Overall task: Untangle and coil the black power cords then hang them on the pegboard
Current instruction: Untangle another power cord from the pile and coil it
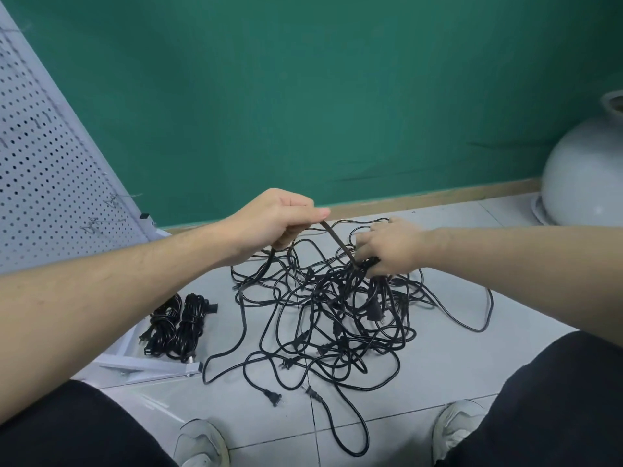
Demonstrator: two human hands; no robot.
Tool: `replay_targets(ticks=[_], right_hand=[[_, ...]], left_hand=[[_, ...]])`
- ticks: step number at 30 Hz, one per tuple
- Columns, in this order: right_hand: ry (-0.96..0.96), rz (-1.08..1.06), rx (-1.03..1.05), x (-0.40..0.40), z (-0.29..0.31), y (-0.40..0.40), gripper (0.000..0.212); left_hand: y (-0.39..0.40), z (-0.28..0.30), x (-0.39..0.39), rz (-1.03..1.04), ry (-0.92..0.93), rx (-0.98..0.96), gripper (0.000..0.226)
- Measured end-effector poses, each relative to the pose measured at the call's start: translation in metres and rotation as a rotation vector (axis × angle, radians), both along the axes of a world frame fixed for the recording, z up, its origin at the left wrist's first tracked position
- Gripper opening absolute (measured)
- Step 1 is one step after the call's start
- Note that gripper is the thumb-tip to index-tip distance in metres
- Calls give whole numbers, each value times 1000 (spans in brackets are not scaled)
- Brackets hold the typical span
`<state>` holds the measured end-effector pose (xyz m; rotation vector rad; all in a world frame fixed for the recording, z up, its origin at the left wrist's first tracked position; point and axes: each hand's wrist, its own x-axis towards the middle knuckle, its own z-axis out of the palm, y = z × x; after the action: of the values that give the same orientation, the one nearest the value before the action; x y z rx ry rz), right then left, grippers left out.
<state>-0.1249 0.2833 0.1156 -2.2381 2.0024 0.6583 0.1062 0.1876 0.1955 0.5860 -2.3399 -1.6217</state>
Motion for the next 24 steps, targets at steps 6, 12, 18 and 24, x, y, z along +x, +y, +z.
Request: replay_targets(ticks=[6,12,18,24], right_hand=[[27,7,-29,-10,3,13,45],[38,91,-135,4,10,8,42],[-8,251,-272,35,22,-3,37],[-95,247,-336,42,28,-2,37]], left_hand=[[-27,-3,25,-42,-334,-160,38],[-31,-13,24,-167,-688,-202,30],[2,-39,-14,26,-580,242,25],[3,-51,-31,101,-538,153,25]])
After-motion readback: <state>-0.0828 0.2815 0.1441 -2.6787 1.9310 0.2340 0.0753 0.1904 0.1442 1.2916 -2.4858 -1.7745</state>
